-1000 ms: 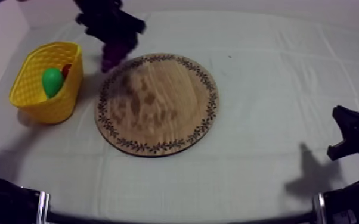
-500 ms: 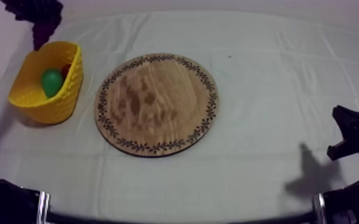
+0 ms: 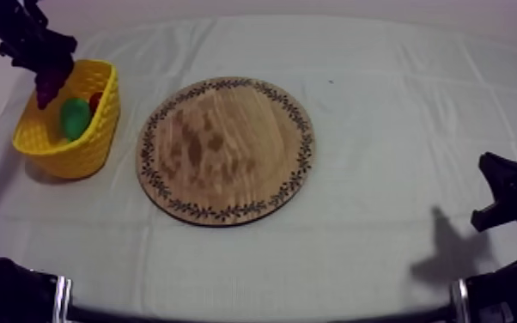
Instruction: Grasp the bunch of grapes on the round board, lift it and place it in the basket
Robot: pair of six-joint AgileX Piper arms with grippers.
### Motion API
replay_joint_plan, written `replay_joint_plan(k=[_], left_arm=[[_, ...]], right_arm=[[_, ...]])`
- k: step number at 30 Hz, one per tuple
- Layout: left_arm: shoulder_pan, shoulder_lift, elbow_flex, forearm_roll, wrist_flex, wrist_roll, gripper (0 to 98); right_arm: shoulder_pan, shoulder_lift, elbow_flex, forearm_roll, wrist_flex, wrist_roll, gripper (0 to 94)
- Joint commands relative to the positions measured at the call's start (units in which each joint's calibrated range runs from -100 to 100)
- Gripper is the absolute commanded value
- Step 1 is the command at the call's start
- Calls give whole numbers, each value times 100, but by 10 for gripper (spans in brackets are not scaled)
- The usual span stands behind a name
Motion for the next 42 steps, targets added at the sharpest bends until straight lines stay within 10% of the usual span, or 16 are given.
replay_joint_plan(k=[1,10,18,28,42], left_arm=[[0,9,28,15,-22,1,318],[41,-10,151,5,-57,-23,348],[97,-142,407,-8,-367,280,734],[81,-204,527,-78,-432,351,929],[34,-574,388,-196,-306,-155,593]], right_arm=[[-2,-1,-3,1,-3,-1,4],[-2,-1,-3,1,-3,-1,4],[-2,-1,-3,1,-3,-1,4],[-2,-1,-3,1,-3,-1,4],[-2,-1,-3,1,-3,-1,4]])
